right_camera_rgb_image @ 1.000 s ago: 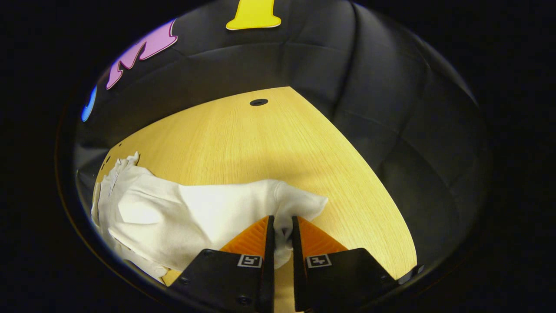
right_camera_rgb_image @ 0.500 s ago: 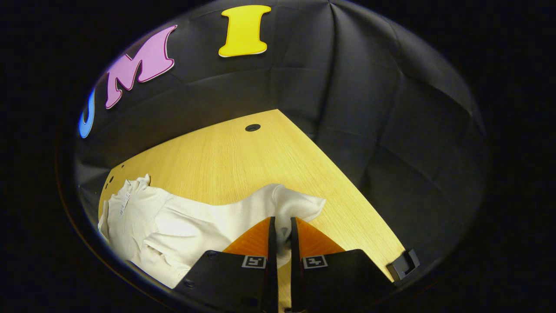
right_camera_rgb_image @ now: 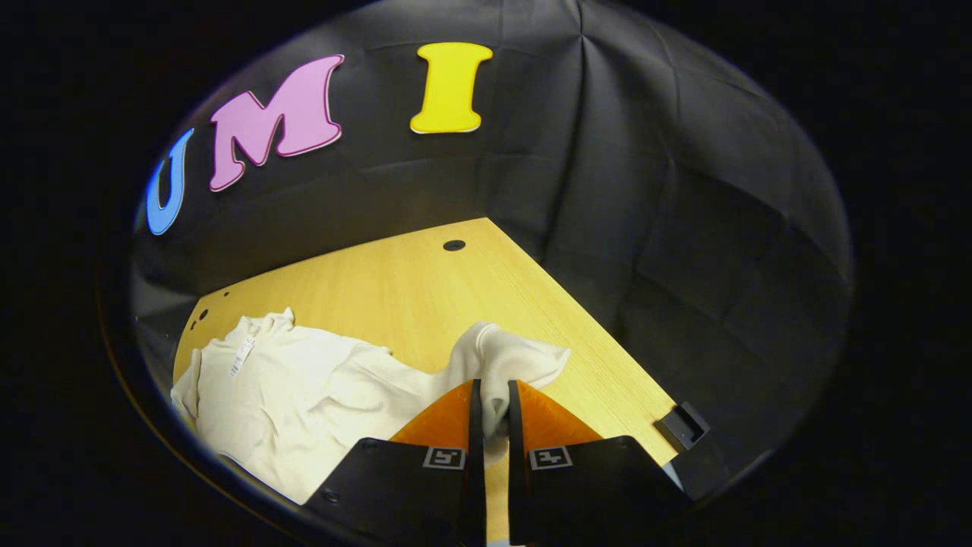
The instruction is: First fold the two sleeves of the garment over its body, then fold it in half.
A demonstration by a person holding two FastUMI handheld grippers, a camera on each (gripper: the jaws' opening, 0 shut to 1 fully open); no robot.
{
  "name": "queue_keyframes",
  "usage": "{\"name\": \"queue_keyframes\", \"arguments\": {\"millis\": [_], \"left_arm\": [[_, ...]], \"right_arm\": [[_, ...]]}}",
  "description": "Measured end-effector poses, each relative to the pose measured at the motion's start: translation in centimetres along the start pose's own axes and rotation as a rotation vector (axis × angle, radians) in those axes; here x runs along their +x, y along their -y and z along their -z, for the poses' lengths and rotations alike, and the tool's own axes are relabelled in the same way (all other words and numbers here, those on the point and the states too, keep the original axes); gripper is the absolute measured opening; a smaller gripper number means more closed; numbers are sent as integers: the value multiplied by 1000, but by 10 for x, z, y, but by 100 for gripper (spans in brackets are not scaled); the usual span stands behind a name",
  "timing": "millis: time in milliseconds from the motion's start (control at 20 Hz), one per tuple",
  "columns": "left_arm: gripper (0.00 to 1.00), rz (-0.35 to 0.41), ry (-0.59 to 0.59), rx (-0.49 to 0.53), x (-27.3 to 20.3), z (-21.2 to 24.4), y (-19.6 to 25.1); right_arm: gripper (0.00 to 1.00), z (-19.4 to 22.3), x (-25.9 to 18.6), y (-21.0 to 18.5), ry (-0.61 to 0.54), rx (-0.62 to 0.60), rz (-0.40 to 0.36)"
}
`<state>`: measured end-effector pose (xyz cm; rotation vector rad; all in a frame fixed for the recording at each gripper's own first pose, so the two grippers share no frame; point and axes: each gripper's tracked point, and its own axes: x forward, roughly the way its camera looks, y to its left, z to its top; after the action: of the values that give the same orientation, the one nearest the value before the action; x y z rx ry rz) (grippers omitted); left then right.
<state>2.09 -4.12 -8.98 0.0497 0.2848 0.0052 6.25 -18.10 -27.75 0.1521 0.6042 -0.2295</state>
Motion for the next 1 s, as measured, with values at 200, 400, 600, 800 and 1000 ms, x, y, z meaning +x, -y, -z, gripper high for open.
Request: {"name": "queue_keyframes", "arguments": {"millis": [200,400,600,800,1000], "left_arm": [[96,2,7,-11,-3,3,-30],[96,7,23,-22,-3,4,-58],[96,-8,38,-19,-1,8,-92],[96,-30,34,-21,3,18,-128],[96,-57,14,-30,7,32,-162]], "right_arm": [[16,-15,-33,-61,36,33,-74],[16,-31,-57,-128,75,36,-153],[16,-36,-71,-198,96,37,-226],[16,-32,-75,-263,94,15,-286],[16,-12,-70,-320,65,-22,-346]]}}
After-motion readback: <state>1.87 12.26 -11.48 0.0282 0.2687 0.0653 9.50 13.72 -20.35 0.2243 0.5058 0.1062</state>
